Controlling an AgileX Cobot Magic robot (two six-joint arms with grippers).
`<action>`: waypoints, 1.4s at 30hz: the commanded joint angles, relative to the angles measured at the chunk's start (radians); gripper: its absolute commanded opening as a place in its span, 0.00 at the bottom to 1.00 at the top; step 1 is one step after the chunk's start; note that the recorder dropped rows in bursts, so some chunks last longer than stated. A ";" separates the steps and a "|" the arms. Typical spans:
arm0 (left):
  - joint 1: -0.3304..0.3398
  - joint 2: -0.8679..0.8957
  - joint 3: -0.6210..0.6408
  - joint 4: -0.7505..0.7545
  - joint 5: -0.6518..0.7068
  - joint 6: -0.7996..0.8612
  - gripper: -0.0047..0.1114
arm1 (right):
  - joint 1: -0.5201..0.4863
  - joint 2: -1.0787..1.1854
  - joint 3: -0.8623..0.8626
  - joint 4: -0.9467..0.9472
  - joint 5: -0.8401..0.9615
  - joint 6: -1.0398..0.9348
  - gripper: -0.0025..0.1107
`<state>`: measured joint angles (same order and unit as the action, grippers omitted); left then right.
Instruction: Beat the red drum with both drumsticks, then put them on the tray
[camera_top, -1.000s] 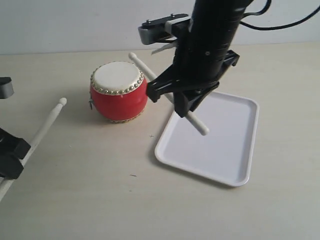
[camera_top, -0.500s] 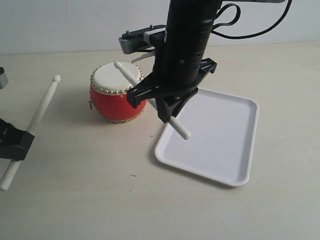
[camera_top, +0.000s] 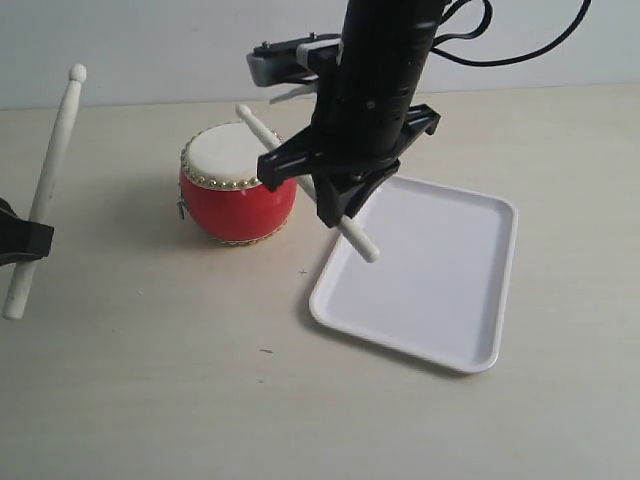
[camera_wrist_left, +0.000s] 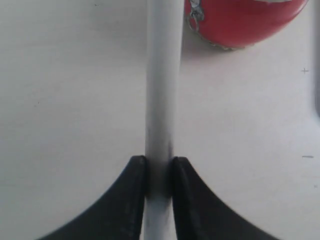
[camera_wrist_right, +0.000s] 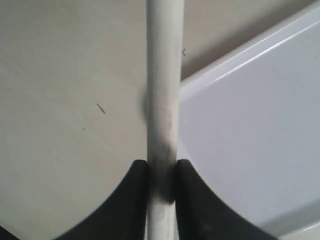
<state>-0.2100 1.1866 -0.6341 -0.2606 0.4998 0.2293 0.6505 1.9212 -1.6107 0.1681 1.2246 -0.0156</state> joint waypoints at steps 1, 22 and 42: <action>0.000 -0.037 0.026 -0.022 -0.068 0.025 0.04 | -0.024 -0.003 -0.031 0.042 -0.003 -0.009 0.02; 0.000 -0.068 0.030 -0.039 -0.102 0.051 0.04 | -0.024 -0.003 -0.074 0.044 -0.003 -0.034 0.02; -0.002 -0.038 -0.048 -0.047 0.042 0.115 0.04 | -0.031 -0.118 -0.102 -0.089 -0.003 -0.024 0.02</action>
<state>-0.2100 1.1292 -0.6282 -0.2955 0.4819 0.3082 0.6314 1.8412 -1.7284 0.1673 1.2181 -0.0493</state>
